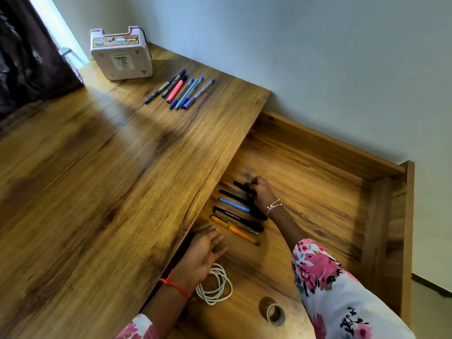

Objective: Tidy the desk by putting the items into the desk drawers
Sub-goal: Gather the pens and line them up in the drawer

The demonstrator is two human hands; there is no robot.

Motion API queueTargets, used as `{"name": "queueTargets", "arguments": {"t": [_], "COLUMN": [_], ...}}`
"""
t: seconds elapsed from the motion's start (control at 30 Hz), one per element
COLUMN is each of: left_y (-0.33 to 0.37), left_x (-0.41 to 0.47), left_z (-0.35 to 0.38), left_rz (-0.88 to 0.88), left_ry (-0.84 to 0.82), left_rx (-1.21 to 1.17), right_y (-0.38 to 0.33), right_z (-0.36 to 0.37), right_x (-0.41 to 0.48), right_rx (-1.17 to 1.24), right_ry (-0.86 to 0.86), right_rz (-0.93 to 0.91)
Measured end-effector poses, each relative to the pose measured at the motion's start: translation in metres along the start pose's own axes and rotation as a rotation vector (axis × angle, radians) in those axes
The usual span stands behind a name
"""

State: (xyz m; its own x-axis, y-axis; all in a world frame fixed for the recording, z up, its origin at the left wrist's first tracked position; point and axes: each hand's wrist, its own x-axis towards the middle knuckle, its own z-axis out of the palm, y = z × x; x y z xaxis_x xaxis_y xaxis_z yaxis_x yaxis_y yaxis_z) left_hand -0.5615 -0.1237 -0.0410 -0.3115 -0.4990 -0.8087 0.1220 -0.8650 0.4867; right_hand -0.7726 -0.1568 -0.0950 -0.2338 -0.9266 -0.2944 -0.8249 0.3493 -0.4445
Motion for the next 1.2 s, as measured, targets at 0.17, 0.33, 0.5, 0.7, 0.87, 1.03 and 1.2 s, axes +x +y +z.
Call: {"name": "queueTargets", "arguments": {"t": [0.17,0.33,0.5,0.7,0.87,1.03,1.2], "left_y": [0.017,0.049,0.103,0.192,0.216,0.215,0.214], "left_x": [-0.017,-0.019,0.004,0.062,0.088,0.09,0.09], "left_z": [0.006,0.001,-0.023,-0.061,-0.082,-0.082,-0.081], "left_rz": [0.13,0.358,0.771,1.126,0.986,1.024,1.016], "left_ry": [-0.2,-0.276,0.024,0.374,0.552,0.577,0.571], "left_rx": [0.298,0.424,0.604,1.283,1.664,1.637,1.615], "right_y": [-0.004,-0.007,-0.031,-0.084,-0.124,-0.151,-0.171], "right_z": [0.0,-0.006,-0.037,-0.088,-0.105,-0.108,-0.113], "right_x": [0.001,-0.001,-0.002,0.048,0.111,0.164,0.202], "right_rx": [0.005,0.049,0.248,0.389,0.203,-0.064,-0.362], "right_ry": [0.001,0.028,0.582,0.805,0.606,0.38,0.232], "right_rz": [-0.022,-0.009,-0.081,-0.105,-0.19,-0.315,-0.433]}}
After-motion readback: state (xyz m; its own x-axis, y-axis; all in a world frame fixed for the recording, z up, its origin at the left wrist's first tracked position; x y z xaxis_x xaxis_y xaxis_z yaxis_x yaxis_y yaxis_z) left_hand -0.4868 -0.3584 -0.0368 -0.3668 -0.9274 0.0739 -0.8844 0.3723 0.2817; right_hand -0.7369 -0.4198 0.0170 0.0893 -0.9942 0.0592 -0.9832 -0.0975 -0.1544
